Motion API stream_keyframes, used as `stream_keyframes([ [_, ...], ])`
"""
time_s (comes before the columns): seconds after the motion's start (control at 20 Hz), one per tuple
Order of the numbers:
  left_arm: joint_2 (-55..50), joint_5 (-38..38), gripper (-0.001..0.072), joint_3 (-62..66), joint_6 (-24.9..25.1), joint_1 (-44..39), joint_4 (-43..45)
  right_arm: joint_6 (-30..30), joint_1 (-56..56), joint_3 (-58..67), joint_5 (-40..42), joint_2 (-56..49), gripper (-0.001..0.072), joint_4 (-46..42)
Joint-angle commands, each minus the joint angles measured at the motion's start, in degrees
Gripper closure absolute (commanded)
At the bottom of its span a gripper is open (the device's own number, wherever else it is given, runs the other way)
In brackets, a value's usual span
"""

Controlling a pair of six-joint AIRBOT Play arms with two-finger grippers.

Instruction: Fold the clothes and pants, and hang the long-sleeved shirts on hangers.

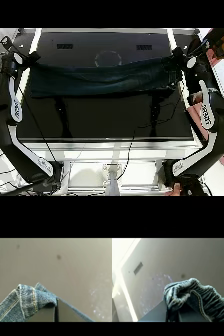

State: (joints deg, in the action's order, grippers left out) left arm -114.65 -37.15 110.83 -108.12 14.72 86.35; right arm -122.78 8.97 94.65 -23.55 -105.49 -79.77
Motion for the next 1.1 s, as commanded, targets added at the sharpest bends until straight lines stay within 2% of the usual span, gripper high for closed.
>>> stream_keyframes([
  [0.0, -1.5, 3.8, 0.0696, 0.3, -1.4, -1.2, 0.2, -1.2, -0.9, 0.6, 2.2, -2.2, 0.0679, -0.4],
  [0.05, -2.1, 4.1, 0.0685, 0.3, -1.4, -1.3, 0.2, -1.2, -1.0, 0.6, 3.0, -2.8, 0.0674, -0.4],
  [0.1, -2.6, 4.9, 0.0561, 0.3, -1.4, -1.4, 0.2, -1.0, -1.2, 0.6, 3.7, -3.1, 0.0527, -0.4],
  [0.15, -2.7, 4.9, 0.0217, 0.4, -1.1, -1.5, 0.2, -0.5, -1.3, 0.7, 3.7, -3.0, 0.0193, -0.4],
  [0.2, -2.6, 4.9, 0.0002, 0.4, -0.8, -1.4, 0.2, 0.3, -1.4, 0.7, 3.7, -2.8, 0.0007, -0.4],
  [0.4, 0.0, 3.9, 0.0005, 0.4, -0.8, 0.2, 0.7, 1.0, -1.3, 0.6, 3.3, -0.9, 0.0023, -0.7],
  [0.5, 1.9, -0.3, 0.0005, 0.4, -0.7, 2.2, 0.7, 2.0, -0.8, 0.6, 2.2, 0.5, 0.0023, -1.0],
  [0.55, 2.8, -3.9, 0.0005, 0.4, -0.8, 3.4, 0.7, 3.7, -0.7, 0.6, 0.9, 1.3, 0.0023, -1.1],
  [0.7, 4.9, -21.7, 0.0007, 0.4, 0.2, 8.0, 0.6, 10.8, 0.0, 0.6, -4.9, 3.9, 0.0023, -1.3],
  [0.8, 5.2, -34.6, 0.0013, 0.4, 5.9, 11.7, 0.4, 16.3, 0.4, 0.7, -9.2, 5.1, 0.0023, -1.6],
  [0.9, 5.0, -42.7, 0.0017, 0.3, 11.7, 14.9, -3.2, 20.2, 0.9, 0.6, -13.3, 6.1, 0.0023, -1.6],
  [1.0, 4.3, -46.3, 0.0017, 0.1, 15.5, 17.7, -10.4, 21.7, 1.0, 0.6, -16.7, 6.4, 0.0024, -1.5],
  [1.05, 4.2, -46.1, 0.0016, -0.8, 15.6, 18.7, -13.2, 21.9, 1.1, 0.6, -18.1, 6.6, 0.0024, -1.5],
])
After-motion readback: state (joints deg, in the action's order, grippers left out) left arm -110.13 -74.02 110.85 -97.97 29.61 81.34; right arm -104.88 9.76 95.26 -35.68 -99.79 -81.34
